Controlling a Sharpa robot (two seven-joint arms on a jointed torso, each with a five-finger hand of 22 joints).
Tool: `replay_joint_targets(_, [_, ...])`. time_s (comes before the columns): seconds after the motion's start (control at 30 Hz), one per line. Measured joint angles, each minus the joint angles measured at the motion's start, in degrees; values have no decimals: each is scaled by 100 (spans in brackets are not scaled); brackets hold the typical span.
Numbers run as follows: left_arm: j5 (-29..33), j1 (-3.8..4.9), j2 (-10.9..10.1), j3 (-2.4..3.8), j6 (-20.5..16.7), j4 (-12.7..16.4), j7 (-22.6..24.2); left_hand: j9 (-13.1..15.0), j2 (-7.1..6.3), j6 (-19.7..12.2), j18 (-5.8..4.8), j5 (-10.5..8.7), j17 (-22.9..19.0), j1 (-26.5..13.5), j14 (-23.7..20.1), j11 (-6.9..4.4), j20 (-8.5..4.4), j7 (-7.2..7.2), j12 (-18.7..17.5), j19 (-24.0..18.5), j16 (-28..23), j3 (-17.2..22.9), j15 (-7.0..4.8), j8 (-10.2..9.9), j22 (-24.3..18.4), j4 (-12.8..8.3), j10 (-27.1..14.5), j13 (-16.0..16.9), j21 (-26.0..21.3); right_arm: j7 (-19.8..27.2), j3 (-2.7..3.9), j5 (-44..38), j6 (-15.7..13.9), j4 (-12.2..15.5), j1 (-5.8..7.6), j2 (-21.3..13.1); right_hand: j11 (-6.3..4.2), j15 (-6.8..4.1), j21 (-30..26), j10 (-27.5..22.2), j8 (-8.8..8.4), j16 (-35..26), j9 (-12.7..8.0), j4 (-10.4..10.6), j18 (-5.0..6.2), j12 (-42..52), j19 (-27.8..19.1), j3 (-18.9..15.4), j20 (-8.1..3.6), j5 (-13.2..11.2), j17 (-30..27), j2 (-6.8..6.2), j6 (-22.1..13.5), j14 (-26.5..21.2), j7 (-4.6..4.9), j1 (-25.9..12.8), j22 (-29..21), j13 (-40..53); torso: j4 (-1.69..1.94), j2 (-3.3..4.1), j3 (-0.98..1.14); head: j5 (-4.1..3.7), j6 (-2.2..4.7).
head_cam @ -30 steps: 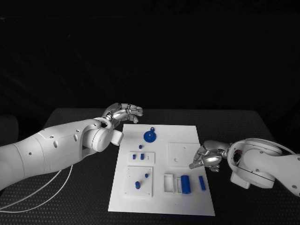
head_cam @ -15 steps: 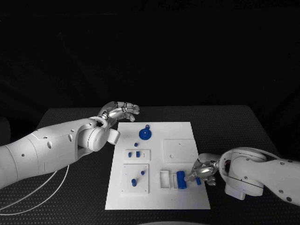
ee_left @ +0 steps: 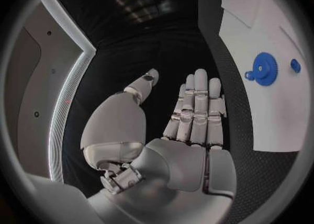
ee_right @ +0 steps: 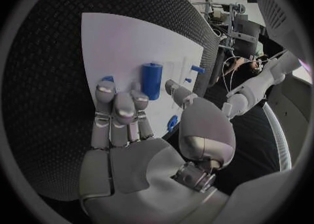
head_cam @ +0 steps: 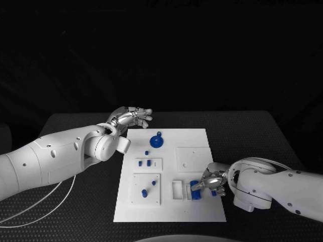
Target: Assemble the parts on the task board
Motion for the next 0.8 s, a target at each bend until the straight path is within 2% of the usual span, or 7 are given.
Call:
replay_joint_targets(0.1, [-9,0,-3,0,48,23,9,0,-163,-139,1,-23,-143,-163,-387,105,237,-8,-99,-318,-446,128,244,0,-54,255,-206,-88,-224,-7,1,-57,-22,-31,-15,51,0,1,5,0,0,0,26,0,-2,-1,1,0,-1,0,0,0,1,1,-1,0,0,2,-1,0,-3,9,-15])
replay_joint_targets(0.17, [-14,0,-7,0,75,39,12,0,-254,-231,2,-23,-252,-230,-778,148,416,-16,-126,-602,-797,207,430,-13,-73,431,-430,-181,-372,-9,-8,-87,-35,-57,-21,90,0,1,5,0,-1,0,485,10,-34,-1,1,10,-1,0,0,0,-16,1,15,0,0,6,-2,0,-4,17,-23])
replay_joint_targets(0.27, [-22,0,-13,0,104,51,14,1,-347,-317,93,-23,-356,-199,-1192,164,614,-11,-126,-963,-1144,288,630,-36,-82,605,-657,-299,-560,-12,-22,-130,-70,-66,-26,121,0,2,5,0,-2,0,669,16,-39,-1,19,16,-19,0,0,23,-16,2,15,-23,0,9,-3,-1,-4,30,-39])
replay_joint_targets(0.37, [-32,0,-19,0,126,60,15,12,-358,-335,92,-23,-362,-188,-1238,177,661,8,-126,-1027,-1208,289,667,-40,-75,659,-679,-344,-581,-18,-36,-164,-77,-85,-28,155,0,2,5,0,-6,0,1050,16,-61,-1,10,16,-32,0,0,22,-16,2,15,-22,0,19,-5,-1,-4,33,-51])
replay_joint_targets(0.5, [-39,0,-22,0,150,80,15,17,-357,-335,92,-23,-362,-187,-1238,177,661,8,-126,-1027,-1208,301,667,-40,-59,679,-679,-358,-581,-18,-68,-206,-104,-94,-26,202,0,2,38,0,-6,0,1335,-52,-78,-1,1,37,-43,0,7,57,-26,2,5,13,0,34,-8,-2,-4,35,-69])
replay_joint_targets(0.63, [-43,0,-22,0,166,90,15,24,-357,-335,91,-23,-362,-187,-1238,177,661,8,-126,-1026,-1208,292,667,-40,-45,688,-679,-368,-581,-18,-78,-237,-116,-95,-28,213,0,4,46,0,-6,0,1385,-220,-80,-1,0,40,-45,0,13,163,-5,4,-15,119,0,49,-10,-4,-4,36,-90])
replay_joint_targets(0.8, [-47,0,-25,0,179,102,15,31,-355,-335,92,-23,-352,-185,-1238,177,661,8,-126,-1026,-1230,285,667,-40,-34,694,-679,-376,-581,-17,-95,-286,-154,-98,-28,224,0,0,93,0,-6,0,1387,-578,-93,-2,-17,97,-81,-1,13,410,69,1,-89,303,0,65,-11,-5,-8,41,-97])
